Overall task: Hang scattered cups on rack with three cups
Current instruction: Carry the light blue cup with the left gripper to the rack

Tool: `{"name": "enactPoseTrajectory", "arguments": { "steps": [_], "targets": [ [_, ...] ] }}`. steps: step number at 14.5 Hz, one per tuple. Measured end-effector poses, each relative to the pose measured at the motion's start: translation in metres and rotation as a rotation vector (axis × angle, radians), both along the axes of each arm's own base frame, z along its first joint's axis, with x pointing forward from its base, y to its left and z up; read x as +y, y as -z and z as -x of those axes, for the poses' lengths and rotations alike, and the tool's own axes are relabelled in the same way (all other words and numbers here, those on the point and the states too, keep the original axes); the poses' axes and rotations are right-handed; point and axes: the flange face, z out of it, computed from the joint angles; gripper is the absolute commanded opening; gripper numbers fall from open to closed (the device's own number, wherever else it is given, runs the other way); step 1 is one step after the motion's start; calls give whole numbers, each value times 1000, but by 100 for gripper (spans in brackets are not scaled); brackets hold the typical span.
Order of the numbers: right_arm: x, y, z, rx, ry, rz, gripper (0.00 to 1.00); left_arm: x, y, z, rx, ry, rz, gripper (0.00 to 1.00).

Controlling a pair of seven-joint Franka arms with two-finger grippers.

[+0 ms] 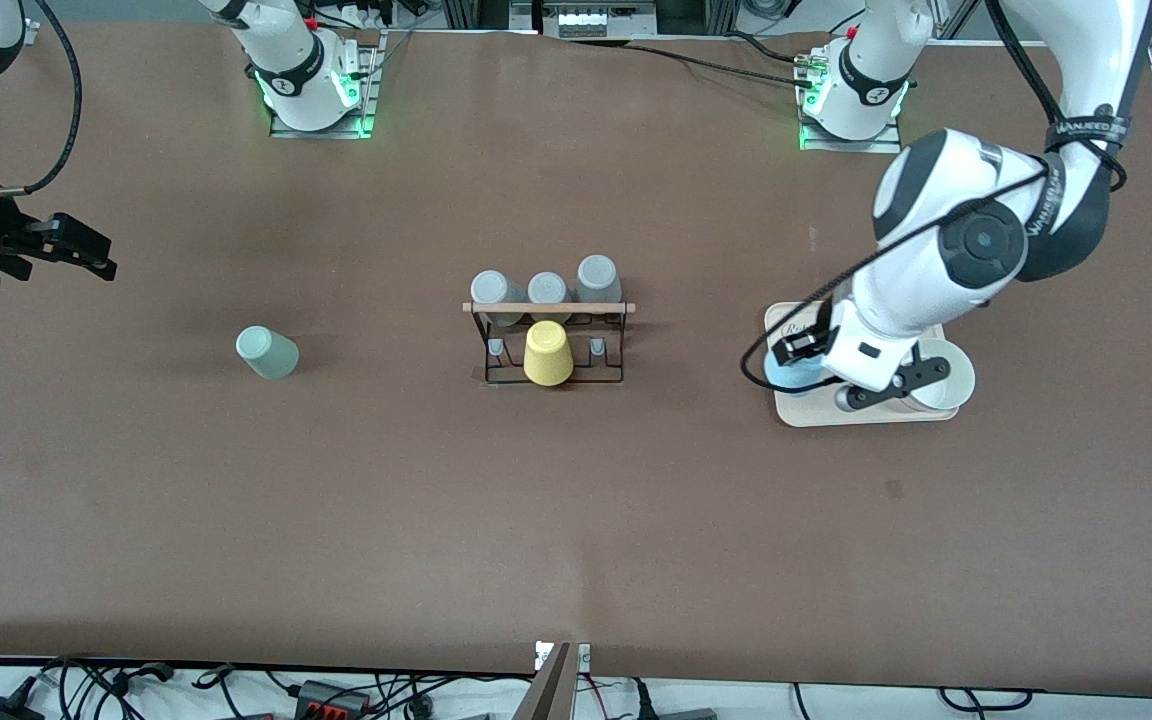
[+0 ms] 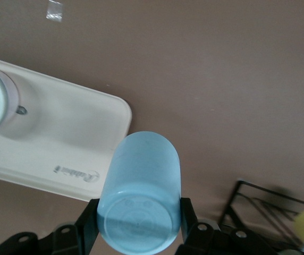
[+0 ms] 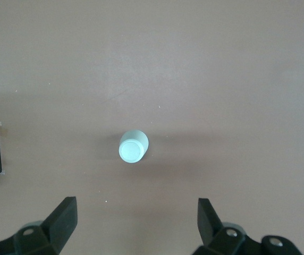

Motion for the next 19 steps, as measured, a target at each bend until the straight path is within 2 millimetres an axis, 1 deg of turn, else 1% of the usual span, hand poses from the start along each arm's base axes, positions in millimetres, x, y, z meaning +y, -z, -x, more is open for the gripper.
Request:
{"name": "enactPoseTrajectory", "arguments": {
  "steps": [2,3,8,11,13,15,19],
  "targets": [
    [0,0,0,0,0,0,100,-35,-10,1,-1,-53,8,49],
    [0,0,0,0,0,0,100,-53,-10,2,7,-78,11,49],
    [0,0,0,0,0,0,100,-139,8,4,38,-170,37,49],
    [0,0,0,0,0,0,100,-180,21,11,55,-194,46,49],
    [0,0,0,0,0,0,100,-196,25,17,61,-197,46,49],
    [0,0,0,0,0,0,100,-207,32,24,73,-198,38,49],
    [0,0,0,0,0,0,100,-225,58,35,106,-186,17,50]
  ]
}}
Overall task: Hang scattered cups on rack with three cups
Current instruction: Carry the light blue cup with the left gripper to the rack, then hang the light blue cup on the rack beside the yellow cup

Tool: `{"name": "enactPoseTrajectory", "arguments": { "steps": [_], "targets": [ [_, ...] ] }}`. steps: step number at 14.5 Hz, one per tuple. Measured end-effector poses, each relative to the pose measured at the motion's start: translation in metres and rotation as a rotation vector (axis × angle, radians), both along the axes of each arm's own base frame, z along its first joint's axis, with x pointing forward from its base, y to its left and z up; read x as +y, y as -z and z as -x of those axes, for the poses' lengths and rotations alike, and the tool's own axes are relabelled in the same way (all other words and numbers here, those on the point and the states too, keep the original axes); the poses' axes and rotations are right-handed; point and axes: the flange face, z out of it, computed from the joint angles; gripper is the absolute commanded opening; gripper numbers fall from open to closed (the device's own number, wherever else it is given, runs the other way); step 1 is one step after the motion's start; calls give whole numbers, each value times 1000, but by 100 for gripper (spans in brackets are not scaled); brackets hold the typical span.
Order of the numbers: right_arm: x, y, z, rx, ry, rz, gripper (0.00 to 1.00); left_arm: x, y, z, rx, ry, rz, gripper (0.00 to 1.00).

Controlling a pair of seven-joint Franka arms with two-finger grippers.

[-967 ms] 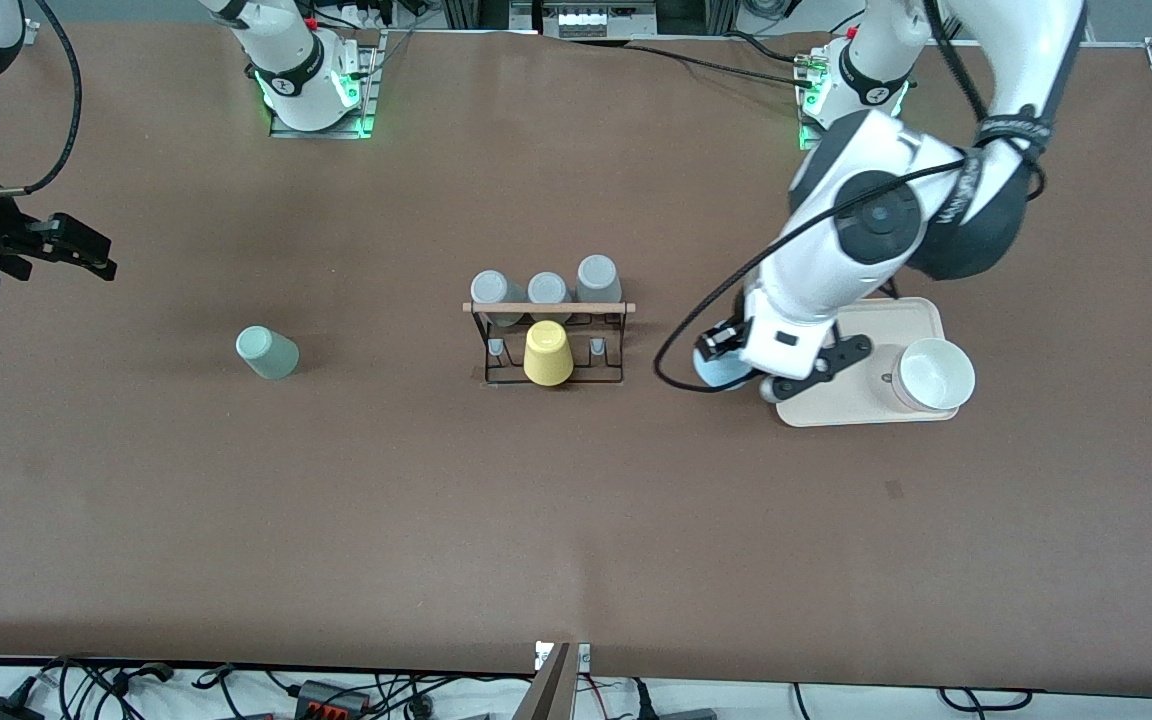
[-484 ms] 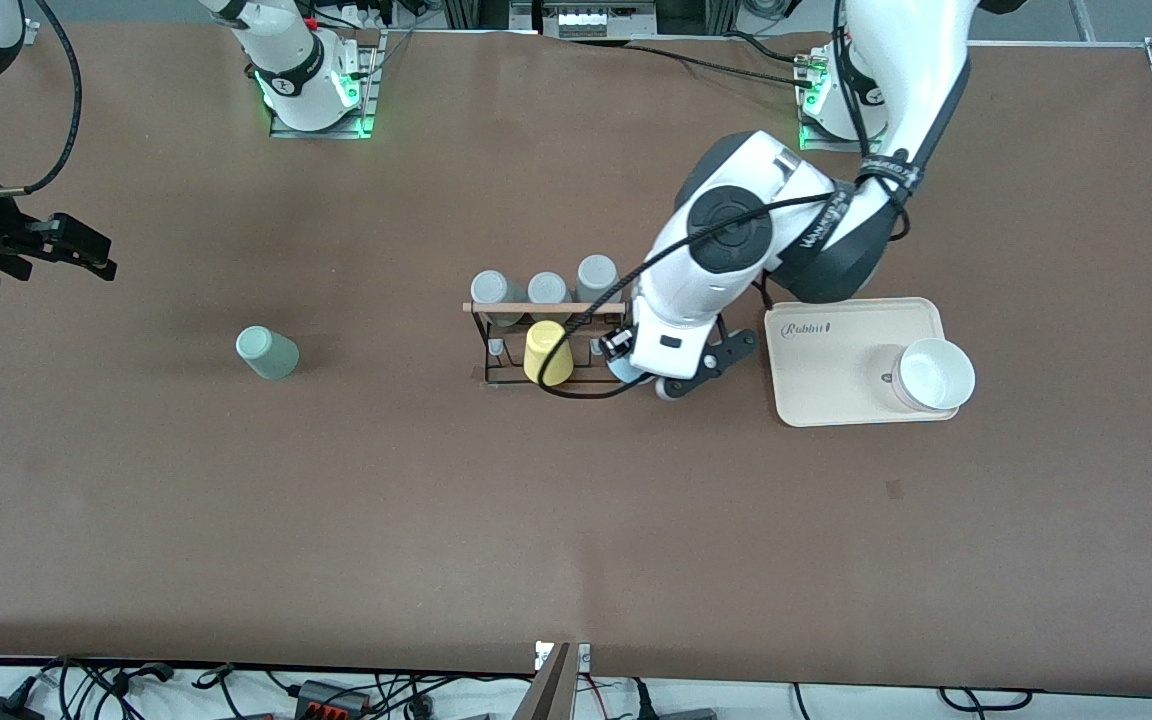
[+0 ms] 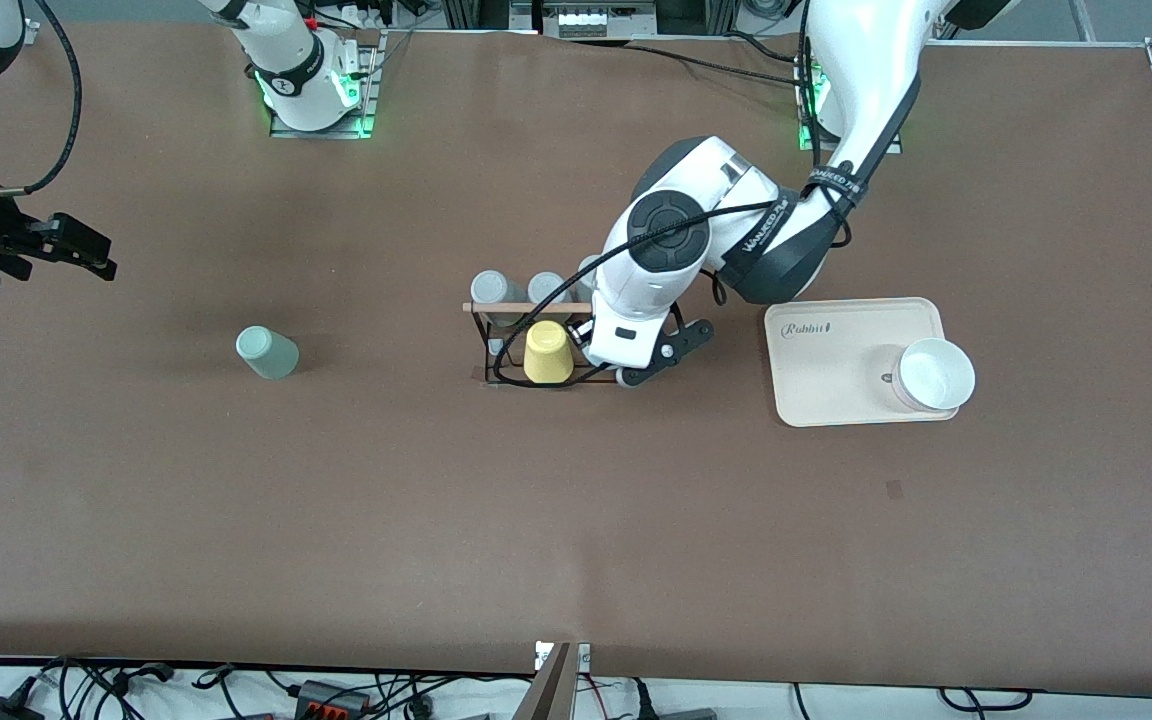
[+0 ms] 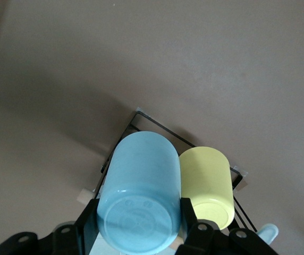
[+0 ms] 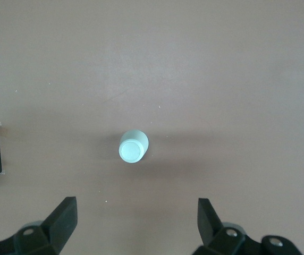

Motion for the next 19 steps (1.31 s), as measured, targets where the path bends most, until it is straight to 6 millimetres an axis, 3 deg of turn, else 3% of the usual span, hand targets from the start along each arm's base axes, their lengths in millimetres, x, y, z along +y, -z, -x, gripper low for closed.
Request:
{"name": "enactPoseTrajectory", "arguments": {
  "steps": [6,13,15,17,19],
  "targets": [
    [0,0,0,0,0,0,100,-10,42,-2,16,-5,1,50],
    [0,0,0,0,1,0,100,-7,66,-6,23,-6,-20,55],
    [0,0,0,0,1,0,100,-7,66,-7,17,-8,-16,64],
    [-1,0,0,0,1,0,100,-8,66,-7,17,-8,-15,84],
    [-1,0,0,0,1,0,100,-8,66,-7,14,-9,-13,91]
  ]
}}
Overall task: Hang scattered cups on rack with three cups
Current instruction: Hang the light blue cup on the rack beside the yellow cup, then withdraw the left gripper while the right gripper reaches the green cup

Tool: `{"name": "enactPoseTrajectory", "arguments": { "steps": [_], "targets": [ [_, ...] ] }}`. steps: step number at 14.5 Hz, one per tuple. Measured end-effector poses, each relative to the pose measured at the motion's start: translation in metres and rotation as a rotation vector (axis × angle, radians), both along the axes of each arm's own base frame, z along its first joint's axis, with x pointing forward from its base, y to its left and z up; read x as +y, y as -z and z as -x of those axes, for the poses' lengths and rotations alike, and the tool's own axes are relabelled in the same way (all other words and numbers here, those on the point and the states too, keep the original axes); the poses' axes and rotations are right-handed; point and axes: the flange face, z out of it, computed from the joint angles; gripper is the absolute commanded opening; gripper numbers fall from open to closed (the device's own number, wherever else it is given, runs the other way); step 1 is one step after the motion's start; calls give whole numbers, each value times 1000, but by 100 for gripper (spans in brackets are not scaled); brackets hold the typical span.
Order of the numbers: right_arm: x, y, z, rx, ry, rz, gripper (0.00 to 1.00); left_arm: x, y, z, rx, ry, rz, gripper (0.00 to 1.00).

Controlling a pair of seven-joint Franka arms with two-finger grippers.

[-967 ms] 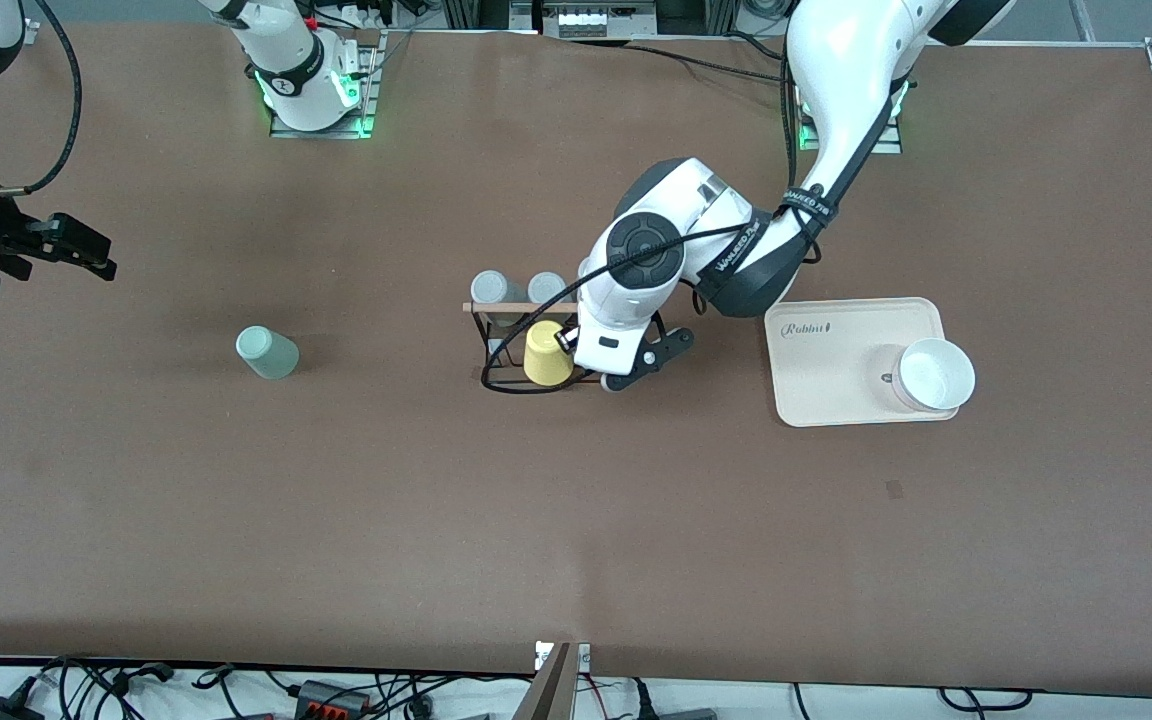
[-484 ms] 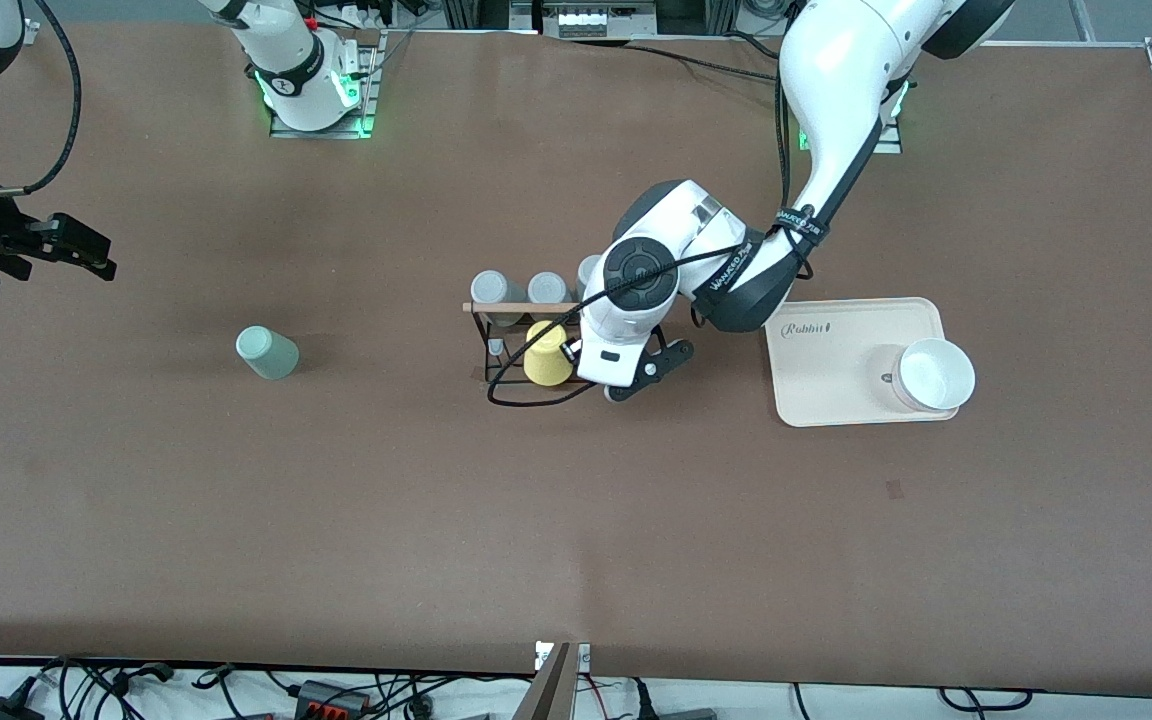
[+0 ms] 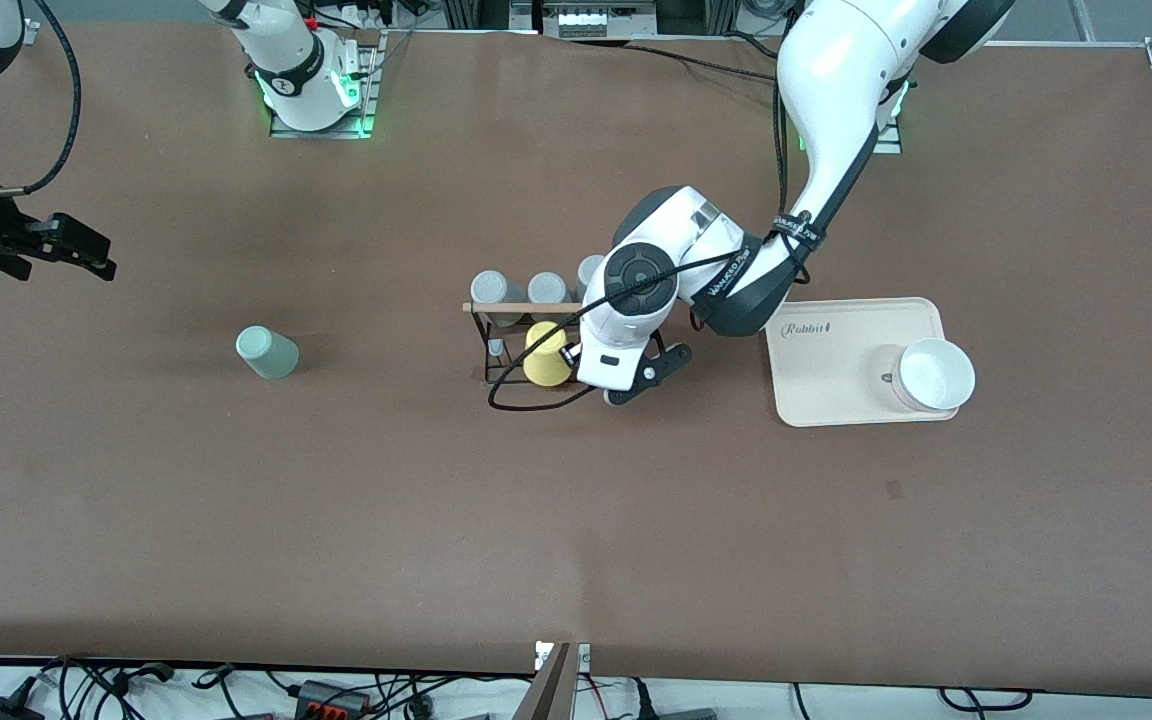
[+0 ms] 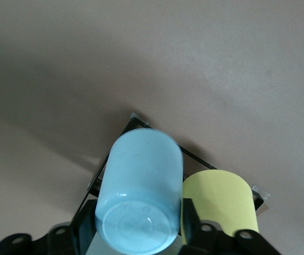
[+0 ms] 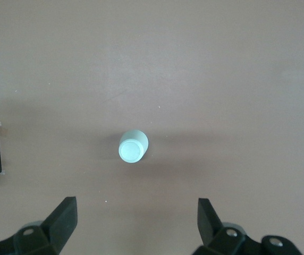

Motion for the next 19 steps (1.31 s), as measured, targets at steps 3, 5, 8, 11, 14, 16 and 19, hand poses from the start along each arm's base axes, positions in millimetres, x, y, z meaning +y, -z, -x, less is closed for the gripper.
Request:
{"name": "enactPoseTrajectory", "arguments": {
  "steps": [3,5,8,11,14,16,19],
  "targets": [
    [0,0,0,0,0,0,100,1,-8,-5,-17,-6,10,97],
    [0,0,0,0,0,0,100,7,-27,-14,-44,-20,23,100],
    [0,1,0,2,0,0,100,47,-73,-31,-71,-31,-29,100],
    [0,7,-3,12,-1,0,100,123,-133,-45,-41,54,-100,100],
    [0,17,-6,32,-1,-1,100,213,-189,-62,-65,136,-91,100],
    [0,21,-7,41,-1,-1,100,268,-217,-68,-96,172,-83,100],
    [1,23,-7,50,-1,-2,100,323,-249,-65,-137,168,-88,100]
  ]
}}
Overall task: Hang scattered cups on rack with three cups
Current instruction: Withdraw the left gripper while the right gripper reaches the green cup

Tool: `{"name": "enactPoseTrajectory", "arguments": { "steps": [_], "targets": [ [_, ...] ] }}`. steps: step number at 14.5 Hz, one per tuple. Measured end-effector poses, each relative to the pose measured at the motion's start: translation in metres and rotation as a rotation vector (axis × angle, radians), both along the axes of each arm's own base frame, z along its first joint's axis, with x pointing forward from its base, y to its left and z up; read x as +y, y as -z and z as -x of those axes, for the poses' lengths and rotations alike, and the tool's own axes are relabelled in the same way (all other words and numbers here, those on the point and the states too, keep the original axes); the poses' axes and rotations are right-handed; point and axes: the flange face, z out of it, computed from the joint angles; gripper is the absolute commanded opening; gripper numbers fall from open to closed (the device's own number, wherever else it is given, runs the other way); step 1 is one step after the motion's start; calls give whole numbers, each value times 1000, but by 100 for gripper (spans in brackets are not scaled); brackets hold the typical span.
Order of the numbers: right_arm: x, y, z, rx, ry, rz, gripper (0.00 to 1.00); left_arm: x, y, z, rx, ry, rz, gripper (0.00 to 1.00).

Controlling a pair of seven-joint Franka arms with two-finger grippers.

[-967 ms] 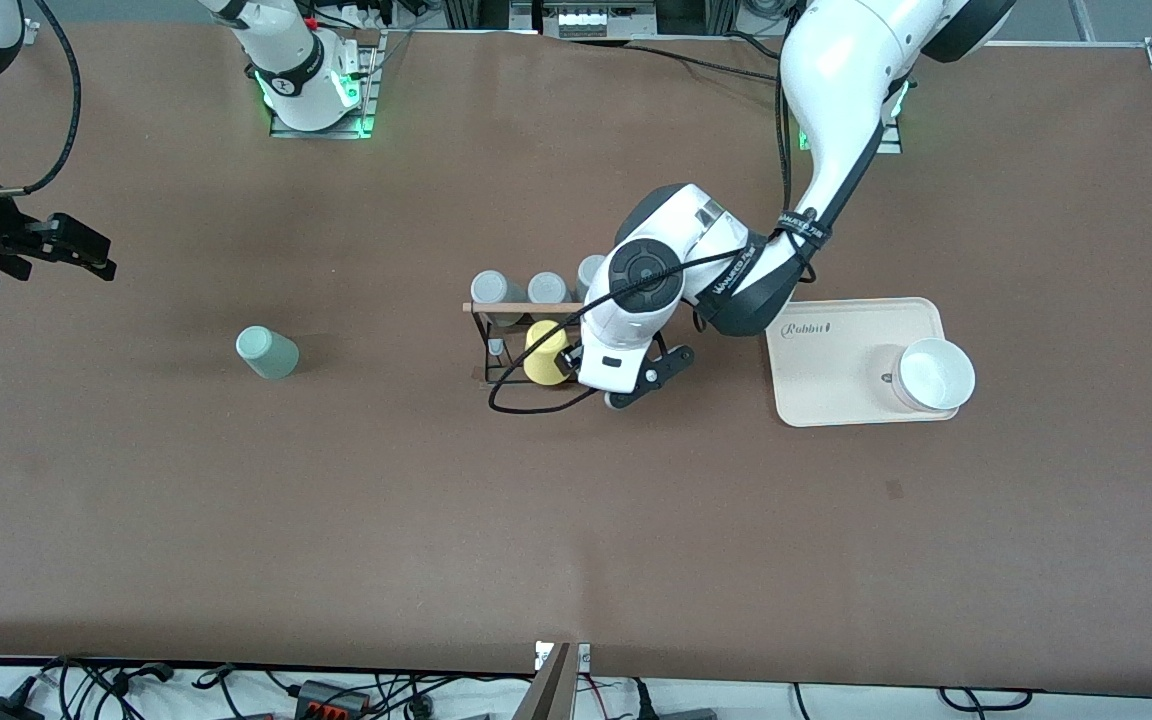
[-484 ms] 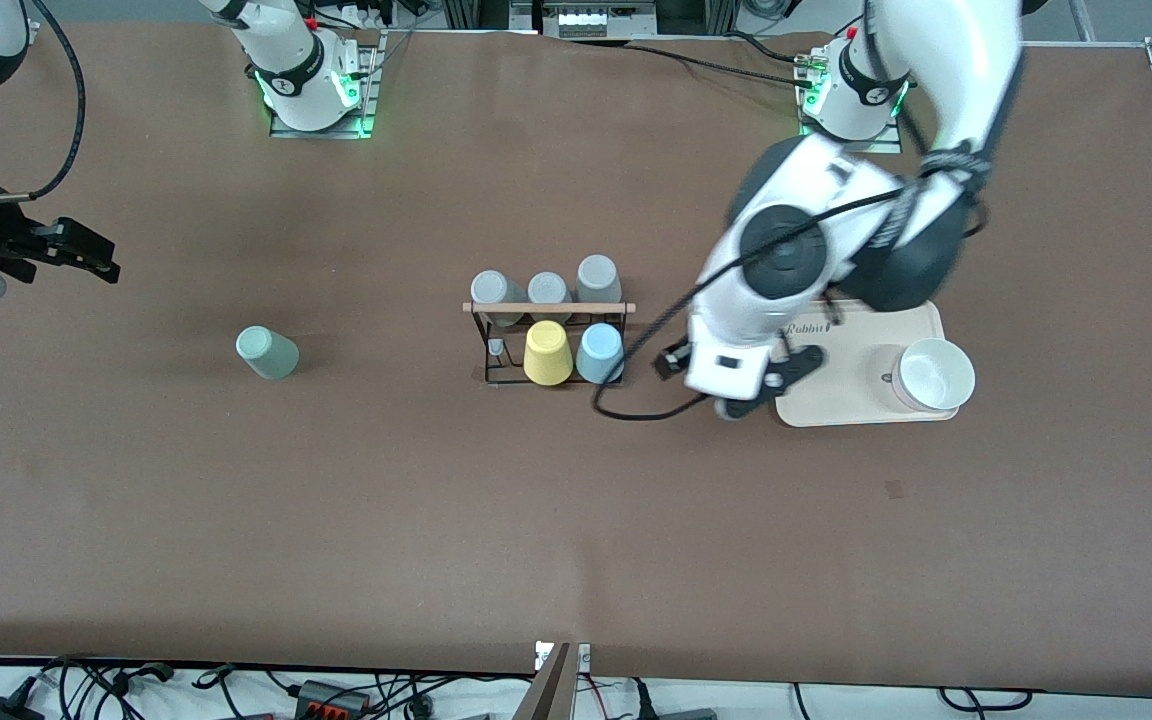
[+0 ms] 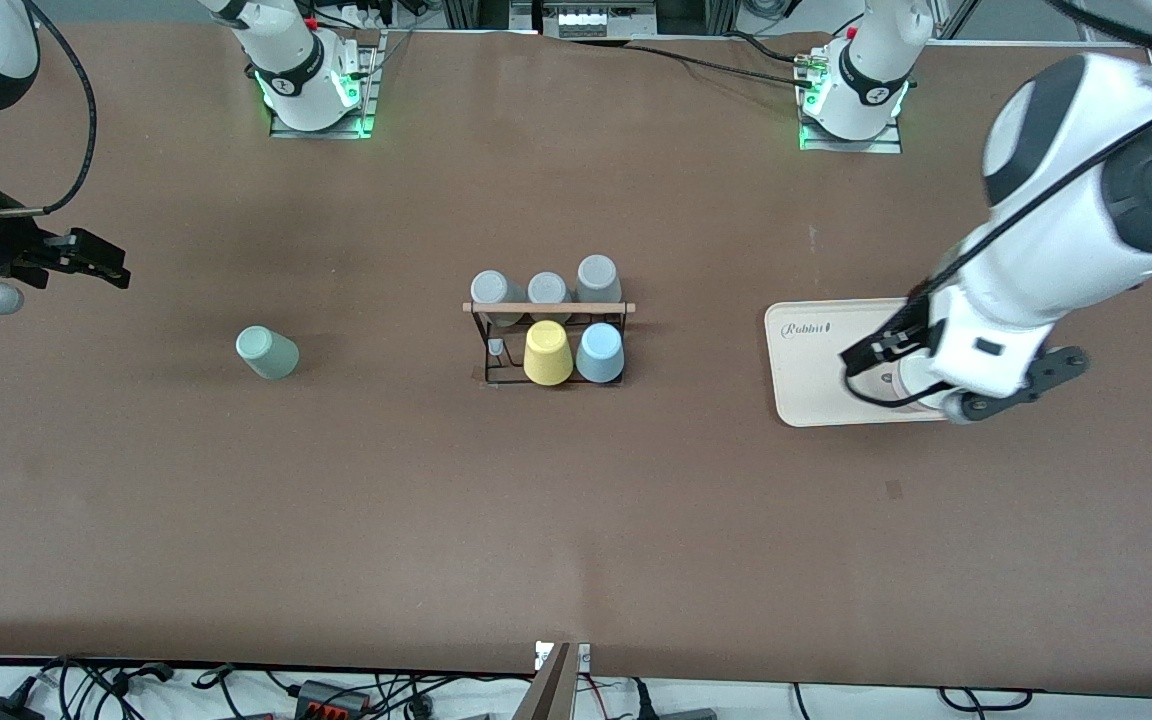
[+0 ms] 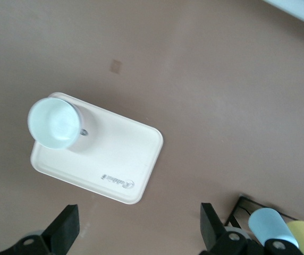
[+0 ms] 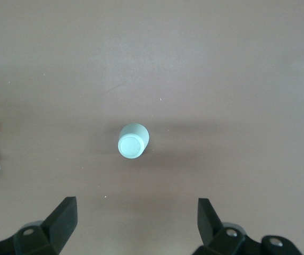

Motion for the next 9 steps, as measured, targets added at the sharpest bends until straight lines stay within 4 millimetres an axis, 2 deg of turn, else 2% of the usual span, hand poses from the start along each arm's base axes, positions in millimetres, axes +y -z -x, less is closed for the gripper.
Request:
{"name": "enactPoseTrajectory", "arguments": {
  "steps": [3,5,9],
  "targets": [
    [-1,7,-2,15,1,-1,100,51,-26,6,-23,24,-5,100],
    [1,19,-6,37,-1,-1,100,68,-37,10,-31,48,-8,100],
    [12,69,-20,126,-21,-3,100,97,-44,16,-32,154,-9,100]
  ]
}}
